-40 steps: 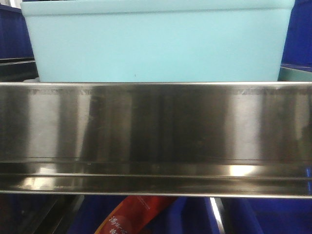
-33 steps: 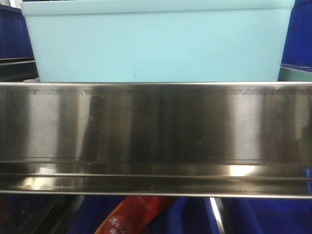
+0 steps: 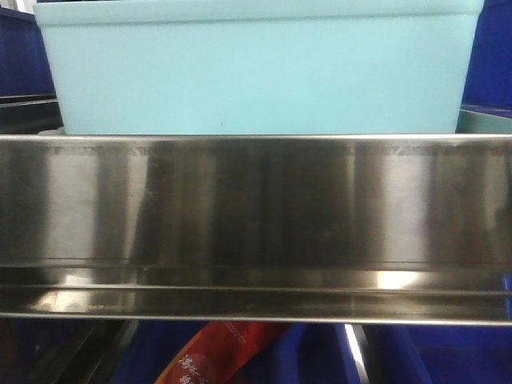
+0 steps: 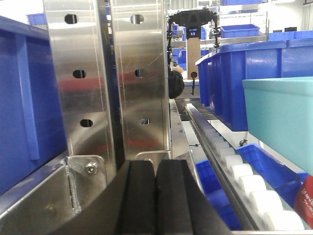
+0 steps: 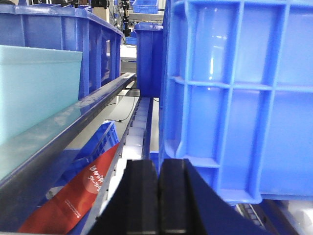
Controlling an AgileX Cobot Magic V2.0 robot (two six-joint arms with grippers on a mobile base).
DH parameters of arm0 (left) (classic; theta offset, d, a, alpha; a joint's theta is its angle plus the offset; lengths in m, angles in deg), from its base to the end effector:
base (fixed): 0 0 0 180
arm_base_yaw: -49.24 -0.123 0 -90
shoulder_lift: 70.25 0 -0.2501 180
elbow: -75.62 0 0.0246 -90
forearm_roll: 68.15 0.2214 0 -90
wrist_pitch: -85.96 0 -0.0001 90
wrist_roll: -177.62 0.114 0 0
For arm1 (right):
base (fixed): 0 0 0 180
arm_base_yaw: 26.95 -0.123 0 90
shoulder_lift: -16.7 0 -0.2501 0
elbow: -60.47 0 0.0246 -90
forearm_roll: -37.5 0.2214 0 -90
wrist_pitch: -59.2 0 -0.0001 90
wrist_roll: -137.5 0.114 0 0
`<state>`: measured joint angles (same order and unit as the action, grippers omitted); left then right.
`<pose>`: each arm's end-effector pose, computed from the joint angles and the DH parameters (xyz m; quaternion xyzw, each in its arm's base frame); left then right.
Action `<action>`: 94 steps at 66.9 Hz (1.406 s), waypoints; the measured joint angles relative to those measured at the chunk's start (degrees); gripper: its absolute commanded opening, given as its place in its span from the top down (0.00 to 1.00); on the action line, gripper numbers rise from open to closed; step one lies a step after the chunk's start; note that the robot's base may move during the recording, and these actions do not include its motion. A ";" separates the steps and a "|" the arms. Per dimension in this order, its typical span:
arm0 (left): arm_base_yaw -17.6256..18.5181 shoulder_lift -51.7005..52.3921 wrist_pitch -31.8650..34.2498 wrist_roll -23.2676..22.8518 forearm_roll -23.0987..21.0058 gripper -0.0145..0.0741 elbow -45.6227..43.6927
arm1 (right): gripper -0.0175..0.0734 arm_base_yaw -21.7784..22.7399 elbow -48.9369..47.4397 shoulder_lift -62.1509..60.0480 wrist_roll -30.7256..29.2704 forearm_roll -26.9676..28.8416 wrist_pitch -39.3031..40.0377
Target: Fetch blue bin and place on conveyor start
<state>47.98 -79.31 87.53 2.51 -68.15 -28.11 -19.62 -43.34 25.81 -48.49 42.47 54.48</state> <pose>0.0850 0.0019 0.2172 0.0211 0.6672 0.0399 0.7435 0.0851 -0.0101 0.2052 0.0363 0.7062 -0.0491 0.7054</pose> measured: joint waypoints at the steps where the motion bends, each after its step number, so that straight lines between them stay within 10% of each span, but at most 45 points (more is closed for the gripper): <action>1: 0.00 0.00 0.00 0.00 0.00 0.96 0.00 | 0.99 0.00 0.00 0.00 0.00 -0.26 0.00; 40: 0.00 0.00 4.14 0.00 0.00 0.96 -1.17 | 0.99 0.00 0.00 0.00 0.00 -0.62 7.19; 60: 0.00 -2.76 -11.13 0.00 0.00 0.76 -22.70 | 0.98 0.00 -14.46 -0.23 0.00 2.58 -2.37; 74: 0.00 -12.08 -17.99 0.00 0.00 0.36 -34.64 | 0.55 0.00 -29.98 5.18 0.00 2.77 -14.24; 83: 0.28 -18.63 -20.89 0.00 0.00 0.29 -37.61 | 0.19 0.00 -34.11 10.37 0.00 3.00 -15.46; 94: 6.54 -22.76 -22.54 0.00 -1.58 0.29 -39.36 | 0.21 0.00 -34.70 14.82 0.00 2.98 -15.99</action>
<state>54.52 -102.07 64.99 2.51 -69.73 -67.47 -19.62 -78.04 40.62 -48.49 45.44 38.49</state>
